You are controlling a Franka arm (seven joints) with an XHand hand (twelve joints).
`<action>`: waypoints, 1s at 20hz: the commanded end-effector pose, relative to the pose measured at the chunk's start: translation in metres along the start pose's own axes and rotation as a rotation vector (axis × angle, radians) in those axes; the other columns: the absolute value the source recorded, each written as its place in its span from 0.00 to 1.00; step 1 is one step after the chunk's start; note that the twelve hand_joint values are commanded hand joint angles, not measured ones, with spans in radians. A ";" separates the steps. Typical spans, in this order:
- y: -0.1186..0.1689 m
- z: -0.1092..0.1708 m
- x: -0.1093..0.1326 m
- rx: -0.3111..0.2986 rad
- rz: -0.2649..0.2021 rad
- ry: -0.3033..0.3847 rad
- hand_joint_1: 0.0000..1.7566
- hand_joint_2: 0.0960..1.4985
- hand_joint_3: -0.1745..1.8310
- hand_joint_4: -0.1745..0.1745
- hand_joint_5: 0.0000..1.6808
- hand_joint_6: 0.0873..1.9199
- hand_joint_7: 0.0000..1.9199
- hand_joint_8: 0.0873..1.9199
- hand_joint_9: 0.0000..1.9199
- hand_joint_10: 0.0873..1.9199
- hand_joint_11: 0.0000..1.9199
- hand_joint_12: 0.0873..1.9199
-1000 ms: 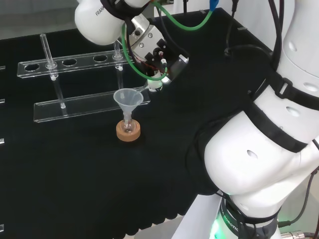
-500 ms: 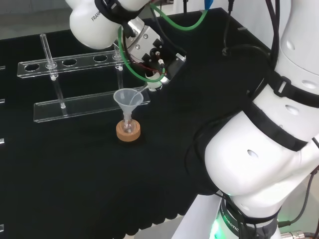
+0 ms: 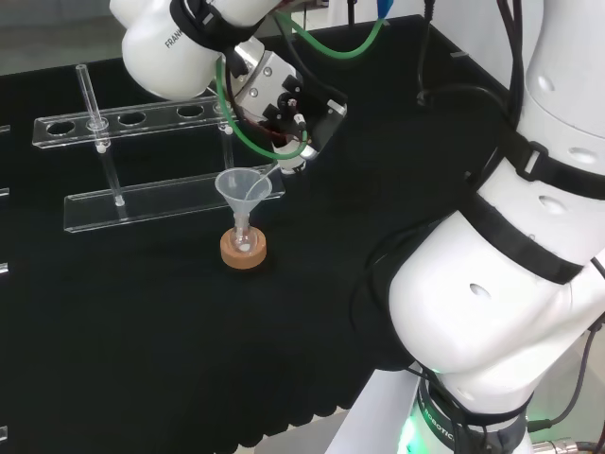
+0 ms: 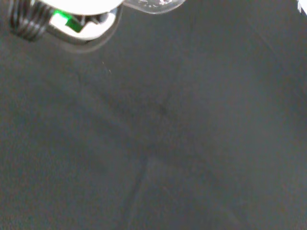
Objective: Pour all the NaCl from the weighing funnel into the round-bottom flask.
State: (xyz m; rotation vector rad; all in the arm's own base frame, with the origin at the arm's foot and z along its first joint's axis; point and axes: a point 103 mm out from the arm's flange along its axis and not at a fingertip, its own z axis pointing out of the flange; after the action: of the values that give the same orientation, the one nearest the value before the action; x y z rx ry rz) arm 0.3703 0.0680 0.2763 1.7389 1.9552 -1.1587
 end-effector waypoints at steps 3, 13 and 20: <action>0.000 -0.006 0.001 0.000 0.000 -0.043 0.64 0.41 0.41 1.00 0.75 0.32 0.43 0.28 0.65 0.05 0.54 0.45; -0.002 -0.016 0.002 0.004 0.009 -0.113 0.63 0.41 0.41 1.00 0.75 0.33 0.42 0.28 0.64 0.04 0.54 0.45; -0.003 -0.027 0.008 0.008 0.009 -0.183 0.63 0.41 0.41 1.00 0.75 0.33 0.42 0.28 0.64 0.04 0.54 0.45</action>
State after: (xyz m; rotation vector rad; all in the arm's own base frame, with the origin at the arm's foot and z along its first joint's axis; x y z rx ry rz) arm 0.3706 0.0895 0.2996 1.6890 1.9221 -1.1416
